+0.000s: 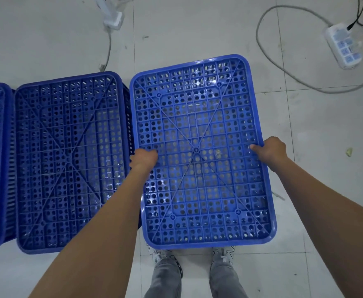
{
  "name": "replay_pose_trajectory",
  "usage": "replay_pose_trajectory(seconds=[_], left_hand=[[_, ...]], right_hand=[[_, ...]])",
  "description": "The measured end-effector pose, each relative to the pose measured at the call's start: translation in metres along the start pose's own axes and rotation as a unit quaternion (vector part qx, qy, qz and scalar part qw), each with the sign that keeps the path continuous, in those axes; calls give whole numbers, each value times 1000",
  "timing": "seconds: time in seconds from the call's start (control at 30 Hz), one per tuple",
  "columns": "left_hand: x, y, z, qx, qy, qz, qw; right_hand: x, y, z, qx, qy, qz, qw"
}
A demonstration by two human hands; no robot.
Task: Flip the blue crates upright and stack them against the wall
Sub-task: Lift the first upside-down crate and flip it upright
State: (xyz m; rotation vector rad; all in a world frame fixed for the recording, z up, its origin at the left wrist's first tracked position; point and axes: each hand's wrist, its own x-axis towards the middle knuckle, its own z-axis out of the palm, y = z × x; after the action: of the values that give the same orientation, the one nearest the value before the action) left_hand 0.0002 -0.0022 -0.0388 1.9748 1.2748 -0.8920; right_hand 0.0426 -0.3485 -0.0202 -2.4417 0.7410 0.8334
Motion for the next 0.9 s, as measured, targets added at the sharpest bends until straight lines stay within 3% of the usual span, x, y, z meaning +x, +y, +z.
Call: replay_pose_trajectory(seconds=[0.13,0.3,0.43,0.53,0.7,0.9], left_hand=[[-19,9,0,-10,-17,8,1000],[-74,39,-2,-54,-90,71,992],[-134,75,-6,-80,-154,138,975],[-169,93,-1,-94,-221,185,953],[-193,98,18,-130,-209,243,938],[-166,79,26,-123,-191,217,949]], right_hand=[[-14,4,-12,-3,20,-30,999],[-48,-9,-48,11,54,-63,997],[-82,-30,-74,18,97,-98,990],[-108,-53,-80,-37,123,-127,984],[-140,-92,-42,-144,129,-158,968],[-136,-93,30,-145,99,-158,972]])
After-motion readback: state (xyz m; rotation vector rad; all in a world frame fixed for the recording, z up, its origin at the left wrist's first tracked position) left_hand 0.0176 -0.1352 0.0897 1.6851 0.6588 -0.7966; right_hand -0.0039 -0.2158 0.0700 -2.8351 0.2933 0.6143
